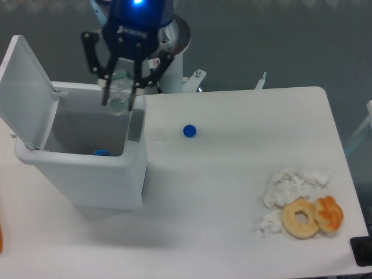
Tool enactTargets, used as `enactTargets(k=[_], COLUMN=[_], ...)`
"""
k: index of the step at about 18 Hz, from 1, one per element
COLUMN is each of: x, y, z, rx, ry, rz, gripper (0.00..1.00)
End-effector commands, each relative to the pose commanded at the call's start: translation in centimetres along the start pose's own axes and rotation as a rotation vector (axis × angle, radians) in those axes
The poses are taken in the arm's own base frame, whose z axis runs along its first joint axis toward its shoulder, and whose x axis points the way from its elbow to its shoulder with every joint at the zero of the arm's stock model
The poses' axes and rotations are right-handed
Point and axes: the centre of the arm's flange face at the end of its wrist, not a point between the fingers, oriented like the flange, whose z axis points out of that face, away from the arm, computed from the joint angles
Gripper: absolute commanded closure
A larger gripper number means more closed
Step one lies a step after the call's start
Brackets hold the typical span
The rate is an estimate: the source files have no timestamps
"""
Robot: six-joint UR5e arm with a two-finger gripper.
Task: Place the plastic bottle in the trash can
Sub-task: 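Carry the held bottle over the open white trash bin, then lower the bottle into the bin and open the gripper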
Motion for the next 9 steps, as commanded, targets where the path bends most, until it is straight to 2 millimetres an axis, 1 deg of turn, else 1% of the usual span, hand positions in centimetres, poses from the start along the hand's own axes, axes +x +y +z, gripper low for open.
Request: enactTargets(k=[3, 6, 7, 9], x=[0.4, 0.7, 0.8, 1.1], y=[0.0, 0.2, 0.2, 0.3], z=[2.2, 3.4, 3.5, 3.8], rx=[-0.011, -0.027, -0.028, -0.033], ry=[0.016, 0.027, 0.030, 0.036], rz=[0.017, 0.024, 0.026, 0.036], gripper=[1.00, 1.00, 0.99, 0.92])
